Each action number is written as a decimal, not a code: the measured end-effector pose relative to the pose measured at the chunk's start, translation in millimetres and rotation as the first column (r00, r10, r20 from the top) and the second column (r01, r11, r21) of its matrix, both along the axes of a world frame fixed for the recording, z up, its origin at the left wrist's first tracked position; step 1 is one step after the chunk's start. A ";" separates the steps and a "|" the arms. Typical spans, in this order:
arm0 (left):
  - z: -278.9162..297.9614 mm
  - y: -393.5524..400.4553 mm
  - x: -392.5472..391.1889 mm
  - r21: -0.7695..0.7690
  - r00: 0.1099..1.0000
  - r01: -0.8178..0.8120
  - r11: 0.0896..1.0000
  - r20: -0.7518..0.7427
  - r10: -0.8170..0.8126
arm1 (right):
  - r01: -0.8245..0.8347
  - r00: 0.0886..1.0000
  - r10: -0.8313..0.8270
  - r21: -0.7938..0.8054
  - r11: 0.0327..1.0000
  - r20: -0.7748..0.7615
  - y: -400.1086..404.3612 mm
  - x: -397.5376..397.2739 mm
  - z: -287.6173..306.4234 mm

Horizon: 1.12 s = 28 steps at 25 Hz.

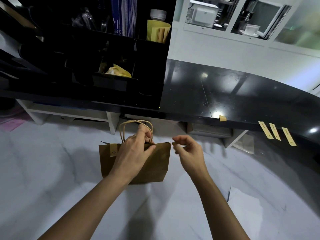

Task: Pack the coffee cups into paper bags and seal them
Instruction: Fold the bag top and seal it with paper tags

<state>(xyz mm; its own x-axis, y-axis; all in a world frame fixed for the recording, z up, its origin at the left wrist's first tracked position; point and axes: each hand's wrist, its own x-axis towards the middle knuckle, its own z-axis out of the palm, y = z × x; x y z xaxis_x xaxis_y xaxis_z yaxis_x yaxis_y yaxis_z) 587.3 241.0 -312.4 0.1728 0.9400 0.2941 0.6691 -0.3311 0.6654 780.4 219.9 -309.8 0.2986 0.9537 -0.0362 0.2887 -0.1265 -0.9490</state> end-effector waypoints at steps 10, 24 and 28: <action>4.6 -7.0 0.7 -0.011 0.999 -0.041 0.999 0.030 0.041 | 0.524 0.739 -0.581 -0.250 0.814 -0.341 41.5 95.1 35.7; 13.3 -11.5 -0.1 -0.074 1.000 0.020 0.997 0.003 -0.020 | 0.399 0.754 -0.495 -0.298 0.867 -0.431 57.3 126.7 44.7; 11.2 -11.6 -0.7 -0.059 1.000 0.020 0.998 0.000 -0.020 | 0.406 0.768 -0.496 -0.292 0.866 -0.404 60.2 131.8 51.1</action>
